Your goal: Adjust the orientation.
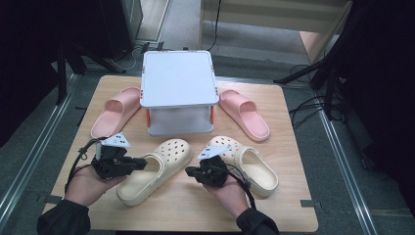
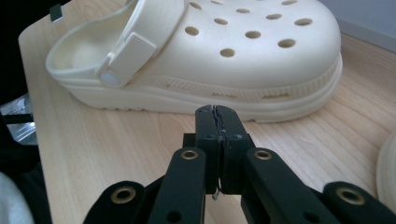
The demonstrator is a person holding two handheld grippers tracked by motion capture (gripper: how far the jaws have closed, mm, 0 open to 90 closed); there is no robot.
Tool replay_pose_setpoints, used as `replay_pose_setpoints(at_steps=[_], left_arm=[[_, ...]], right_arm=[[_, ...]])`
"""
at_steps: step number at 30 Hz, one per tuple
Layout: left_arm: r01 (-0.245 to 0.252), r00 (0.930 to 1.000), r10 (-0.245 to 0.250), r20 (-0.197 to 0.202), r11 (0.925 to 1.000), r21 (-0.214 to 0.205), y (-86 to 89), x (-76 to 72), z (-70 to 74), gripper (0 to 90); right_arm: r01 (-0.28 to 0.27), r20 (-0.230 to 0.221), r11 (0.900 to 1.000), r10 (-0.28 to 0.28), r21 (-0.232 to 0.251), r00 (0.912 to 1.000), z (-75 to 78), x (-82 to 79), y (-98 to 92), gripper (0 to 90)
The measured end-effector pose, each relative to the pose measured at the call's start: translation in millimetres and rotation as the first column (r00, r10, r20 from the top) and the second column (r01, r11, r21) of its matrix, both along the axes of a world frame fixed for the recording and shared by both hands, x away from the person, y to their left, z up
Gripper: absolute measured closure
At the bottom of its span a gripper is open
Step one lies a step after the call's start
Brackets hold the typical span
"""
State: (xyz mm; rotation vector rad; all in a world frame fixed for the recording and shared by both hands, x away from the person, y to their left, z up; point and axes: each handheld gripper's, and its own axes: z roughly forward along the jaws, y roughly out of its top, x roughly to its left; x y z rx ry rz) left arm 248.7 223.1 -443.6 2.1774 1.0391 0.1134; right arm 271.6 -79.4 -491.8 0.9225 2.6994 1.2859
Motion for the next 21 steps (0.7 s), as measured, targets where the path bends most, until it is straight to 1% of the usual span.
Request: replay_pose_setpoints(at_steps=[2,3,5,7,8,11,12,16,17,19,21], left_arm=[[-0.011,0.9999,0.011,-0.003,0.9999,0.002,5.9,1.5,-1.8,86.1],[-0.02,0.9998,0.02,0.007,0.9998,-0.003,9.0,1.4,-3.3,86.8],[-0.029,0.9995,0.029,0.008,0.9996,0.0,13.0,2.3,-6.3,88.0],[-0.037,0.9993,0.037,-0.008,0.9992,0.014,17.0,4.2,-12.3,88.6],[-0.045,0.999,0.045,-0.004,0.9986,0.027,18.8,4.5,-14.4,88.6],[-0.064,0.9978,0.065,-0.017,0.9978,0.014,25.6,4.5,-18.3,88.4],[-0.074,0.997,0.074,-0.022,0.9971,0.019,27.6,4.7,-20.5,88.3],[-0.101,0.9945,0.102,-0.022,0.9939,0.044,33.6,5.3,-30.7,89.0],[-0.103,0.9941,0.104,-0.031,0.9937,0.043,34.1,5.7,-33.5,89.1],[-0.101,0.9937,0.104,-0.043,0.993,0.061,34.0,6.2,-38.7,89.1],[-0.101,0.9931,0.104,-0.053,0.9925,0.069,33.0,7.0,-43.0,88.9]], right_arm=[[-0.003,0.014,1.0,0.003,-0.006,0.9999,-0.9,0.8,5.1,90.0],[-0.006,0.019,1.0,0.006,-0.007,0.9998,-1.4,0.9,7.7,90.0],[-0.011,0.02,0.9999,0.011,-0.006,0.9997,-3.1,1.5,12.4,90.0],[-0.011,0.017,0.9999,0.012,-0.003,0.9998,-5.5,2.2,15.7,90.0],[-0.015,0.015,0.9999,0.015,-0.003,0.9998,-6.8,2.7,17.3,90.0],[-0.022,0.017,0.9998,0.022,-0.005,0.9996,-8.0,2.4,20.7,90.0],[-0.021,0.015,0.9998,0.021,-0.006,0.9997,-8.1,2.1,22.2,90.0],[-0.046,0.0,0.9989,0.046,-0.009,0.9989,-12.2,1.3,29.6,90.0],[-0.051,-0.003,0.9986,0.051,-0.014,0.9987,-13.6,-0.1,32.3,90.0],[-0.06,-0.006,0.998,0.06,-0.02,0.9982,-15.5,-1.6,36.3,90.0],[-0.065,-0.009,0.9977,0.065,-0.018,0.9979,-17.0,-1.9,39.1,90.0]])
